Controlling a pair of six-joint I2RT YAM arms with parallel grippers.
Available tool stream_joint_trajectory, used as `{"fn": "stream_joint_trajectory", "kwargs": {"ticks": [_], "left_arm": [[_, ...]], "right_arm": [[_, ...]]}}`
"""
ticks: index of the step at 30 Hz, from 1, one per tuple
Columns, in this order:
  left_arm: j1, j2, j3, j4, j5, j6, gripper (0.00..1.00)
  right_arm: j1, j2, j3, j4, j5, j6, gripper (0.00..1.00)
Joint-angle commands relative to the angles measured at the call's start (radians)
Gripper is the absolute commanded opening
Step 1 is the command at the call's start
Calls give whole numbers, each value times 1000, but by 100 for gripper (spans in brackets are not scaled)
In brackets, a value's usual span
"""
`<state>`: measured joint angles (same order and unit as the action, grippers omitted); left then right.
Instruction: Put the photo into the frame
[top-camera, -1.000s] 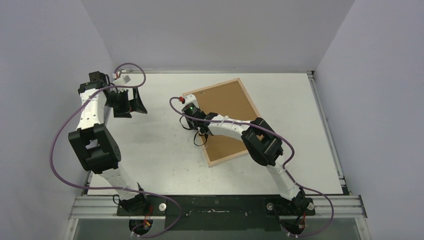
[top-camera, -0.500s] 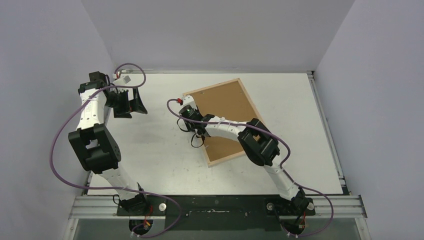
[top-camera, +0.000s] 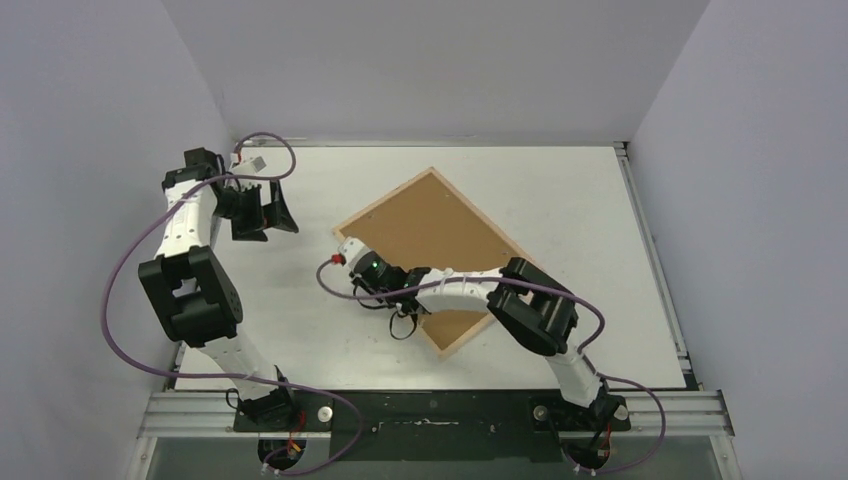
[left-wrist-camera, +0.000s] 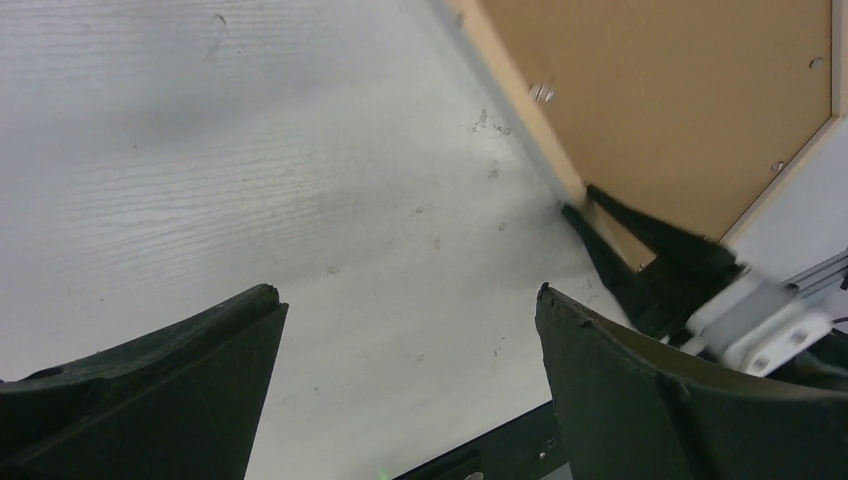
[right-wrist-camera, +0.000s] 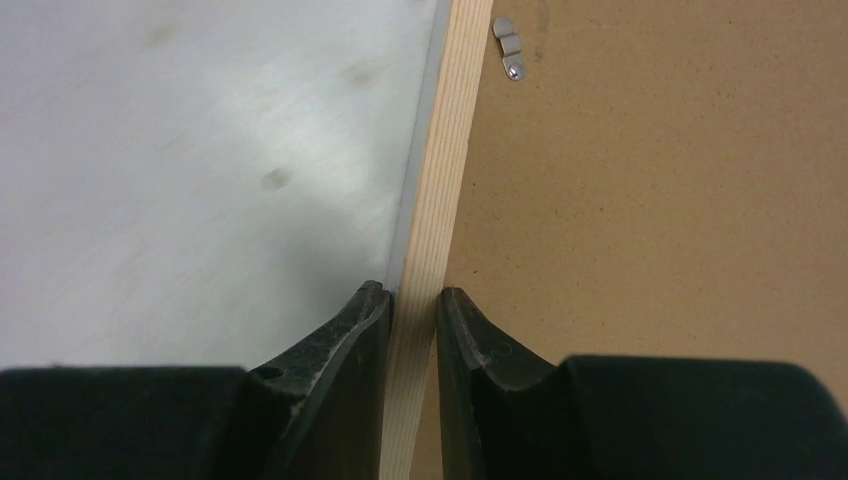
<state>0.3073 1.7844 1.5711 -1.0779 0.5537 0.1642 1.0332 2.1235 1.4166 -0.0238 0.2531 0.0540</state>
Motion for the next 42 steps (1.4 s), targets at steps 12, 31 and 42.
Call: {"fn": "stream_joint_trajectory", "kwargs": {"ticks": [12,31,42], "left_arm": [[-159,78,-164,130,33,-22,96],[-203,156,-225,98,59,55,37],[-228,195,-215,108,10,54,25]], "right_arm": [[143,-331,-283,-53,-114,-222,10],[-124,-332,-255,165,-723,167,59],[-150,-145,-119,187,-866,275,48]]}}
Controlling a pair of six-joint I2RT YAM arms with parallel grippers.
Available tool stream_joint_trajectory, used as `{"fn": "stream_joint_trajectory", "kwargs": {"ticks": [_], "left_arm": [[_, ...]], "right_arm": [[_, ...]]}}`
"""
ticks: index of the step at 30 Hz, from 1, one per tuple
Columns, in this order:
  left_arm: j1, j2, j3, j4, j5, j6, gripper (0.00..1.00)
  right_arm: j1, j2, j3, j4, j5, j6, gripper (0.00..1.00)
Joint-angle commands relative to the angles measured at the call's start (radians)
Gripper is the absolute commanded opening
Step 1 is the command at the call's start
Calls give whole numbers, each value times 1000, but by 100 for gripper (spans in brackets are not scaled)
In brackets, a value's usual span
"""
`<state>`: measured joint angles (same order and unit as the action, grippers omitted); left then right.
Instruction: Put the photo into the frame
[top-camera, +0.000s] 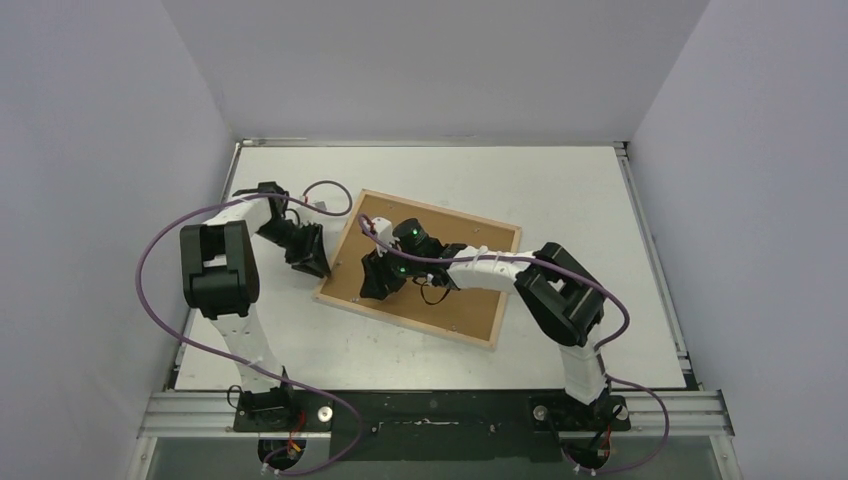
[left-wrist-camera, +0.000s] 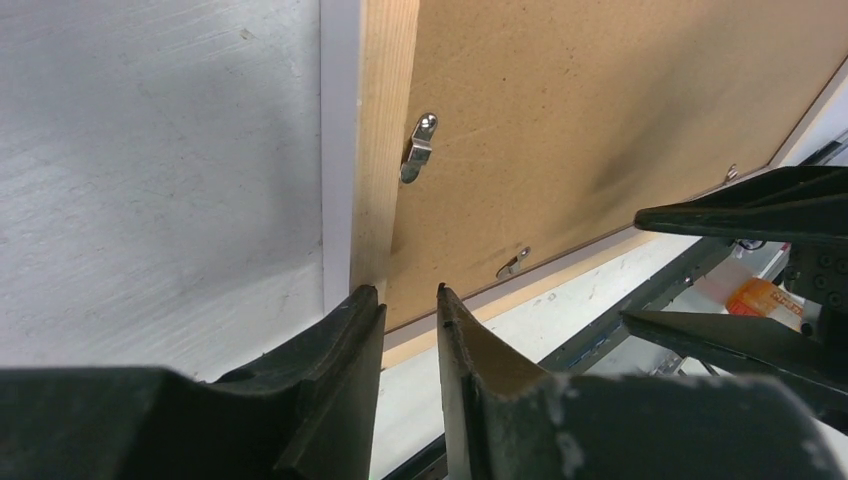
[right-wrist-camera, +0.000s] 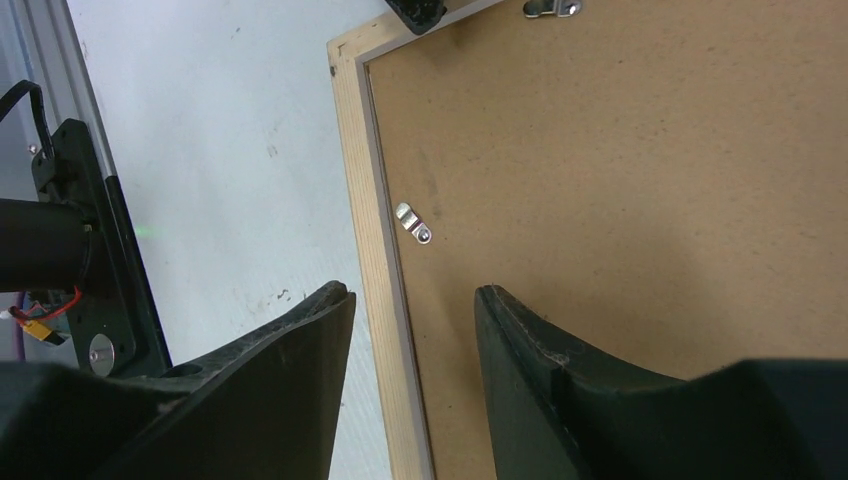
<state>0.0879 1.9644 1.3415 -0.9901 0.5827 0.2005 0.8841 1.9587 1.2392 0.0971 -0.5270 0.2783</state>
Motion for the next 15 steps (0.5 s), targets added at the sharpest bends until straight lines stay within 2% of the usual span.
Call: {"fn": "stream_joint_trajectory", "kwargs": {"ticks": [1,8,15], "left_arm": [[-10,16,13,23,-20,18,24],[-13,24,0,32,-22,16,16],[-14,24,-8,39,-15,12,13]], "right_arm": [[0,23,58,69,-91,55,48],[5,61,48,108,-94,89,47],[26,135,106,107,-84,88,46]]}}
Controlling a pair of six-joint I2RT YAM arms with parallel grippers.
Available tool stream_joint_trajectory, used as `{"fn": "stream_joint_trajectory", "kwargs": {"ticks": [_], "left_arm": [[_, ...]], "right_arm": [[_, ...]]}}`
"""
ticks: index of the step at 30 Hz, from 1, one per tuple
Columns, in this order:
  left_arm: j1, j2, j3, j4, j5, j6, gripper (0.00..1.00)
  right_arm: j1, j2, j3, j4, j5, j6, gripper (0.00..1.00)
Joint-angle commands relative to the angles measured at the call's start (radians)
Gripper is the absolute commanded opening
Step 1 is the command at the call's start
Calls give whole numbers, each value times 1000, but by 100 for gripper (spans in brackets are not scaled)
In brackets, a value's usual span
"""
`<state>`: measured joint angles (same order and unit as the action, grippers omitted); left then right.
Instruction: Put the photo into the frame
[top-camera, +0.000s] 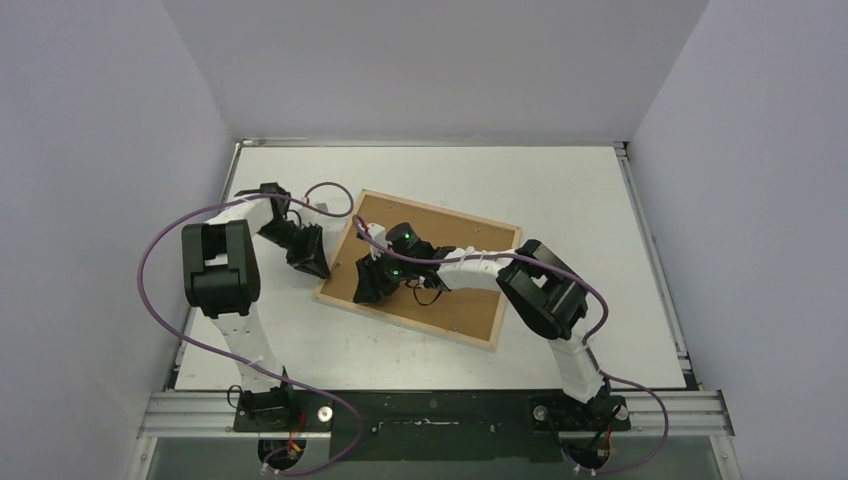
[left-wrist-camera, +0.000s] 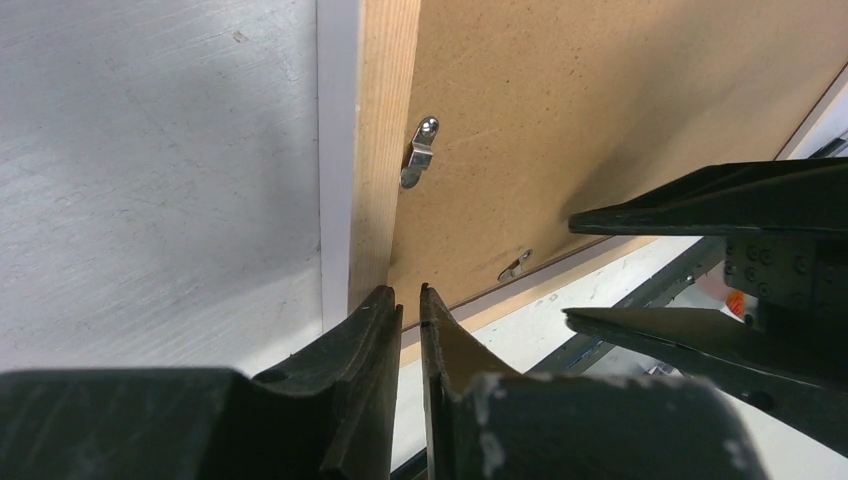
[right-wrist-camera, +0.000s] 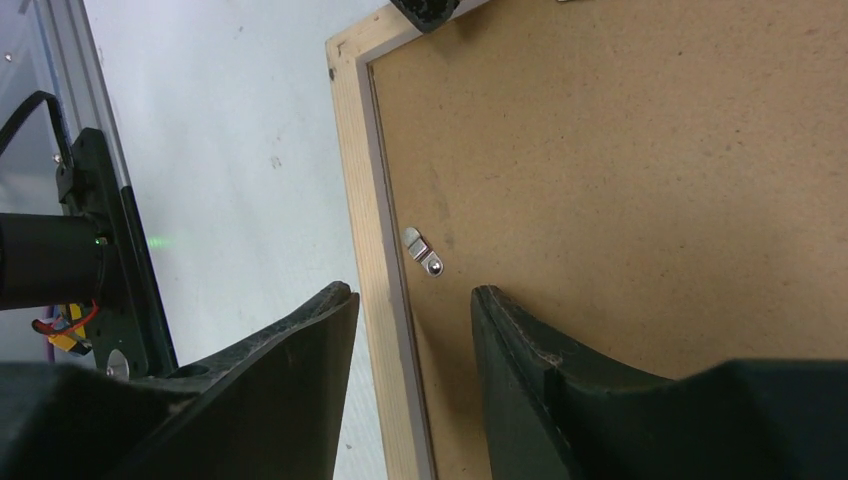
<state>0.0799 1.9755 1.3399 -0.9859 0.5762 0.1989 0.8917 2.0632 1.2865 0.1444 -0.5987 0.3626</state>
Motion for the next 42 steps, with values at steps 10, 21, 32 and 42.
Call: {"fn": "stream_joint_trajectory", "kwargs": {"ticks": [10,21,32,42], "left_arm": [[-6,8,-3,30,-7,13,10],[-6,10,12,30,-8,8,7],[-5,2,14,30,0,2,6],[-4,3,38,12,2,9,3]], "right_arm": [[48,82,116,56,-21,8,44],[69,60,92,10,-22,-8,40],[68,28,128,-33,-9,-41,38],[34,69,202,0,4,-5,39]]}}
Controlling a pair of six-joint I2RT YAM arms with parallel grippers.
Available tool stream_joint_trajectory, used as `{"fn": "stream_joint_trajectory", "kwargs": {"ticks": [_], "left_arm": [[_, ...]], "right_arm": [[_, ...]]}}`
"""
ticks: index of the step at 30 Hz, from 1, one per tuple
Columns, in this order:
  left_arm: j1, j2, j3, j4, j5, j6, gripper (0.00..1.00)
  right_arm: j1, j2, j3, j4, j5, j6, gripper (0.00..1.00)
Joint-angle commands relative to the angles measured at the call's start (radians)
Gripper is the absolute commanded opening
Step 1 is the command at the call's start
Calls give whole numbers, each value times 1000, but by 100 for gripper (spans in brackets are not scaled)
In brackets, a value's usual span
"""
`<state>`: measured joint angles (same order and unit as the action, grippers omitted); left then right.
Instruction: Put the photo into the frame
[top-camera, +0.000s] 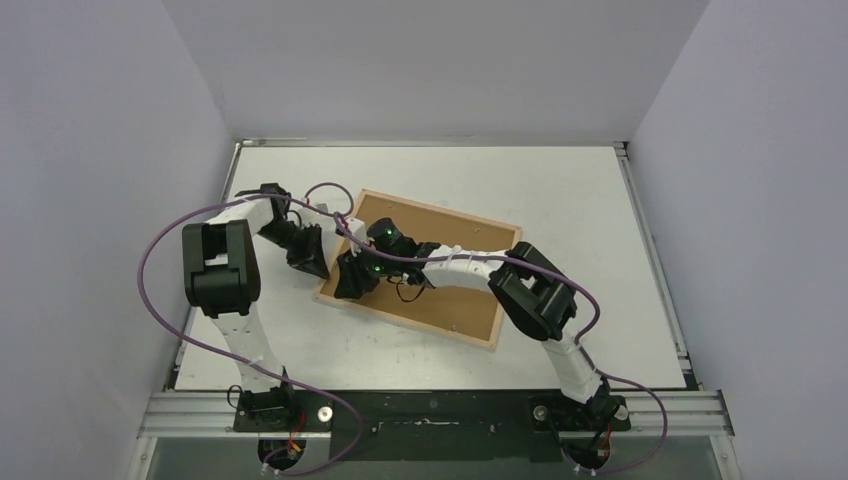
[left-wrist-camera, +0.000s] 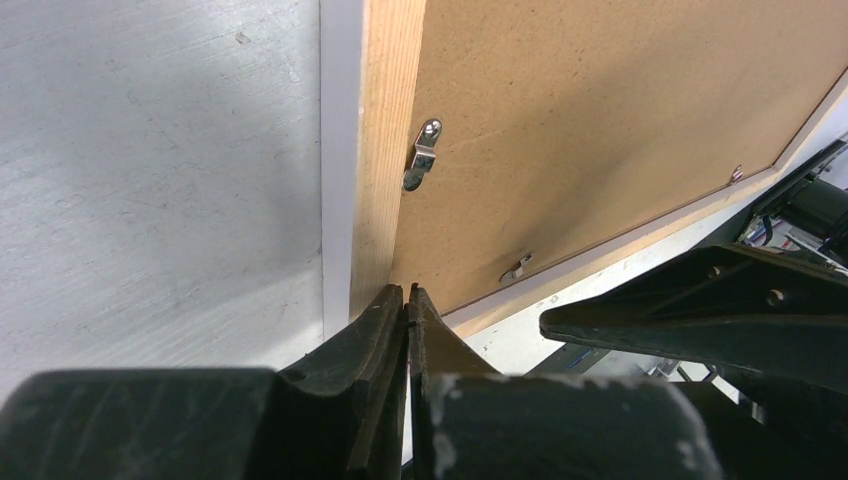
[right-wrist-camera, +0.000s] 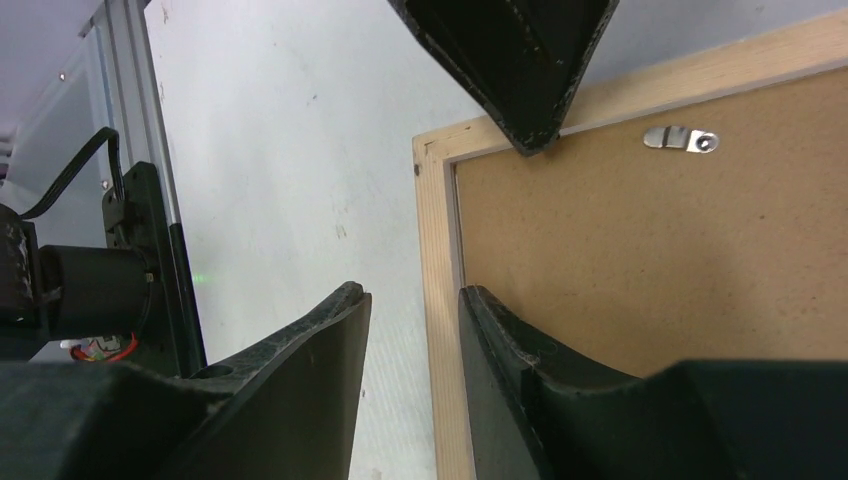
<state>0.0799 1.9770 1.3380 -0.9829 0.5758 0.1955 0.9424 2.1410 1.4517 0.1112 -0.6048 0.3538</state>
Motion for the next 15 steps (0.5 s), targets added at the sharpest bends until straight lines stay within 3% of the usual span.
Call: {"fn": "stream_joint_trajectory", "kwargs": {"ticks": [1,15], "left_arm": [[-3,1,41,9,1,14,3],[-2,5,44,9,1,11,1]], "right_arm": [[-17,-2,33,33,9,4,39],[-3,40,9,-24,-16,-32,39]]}}
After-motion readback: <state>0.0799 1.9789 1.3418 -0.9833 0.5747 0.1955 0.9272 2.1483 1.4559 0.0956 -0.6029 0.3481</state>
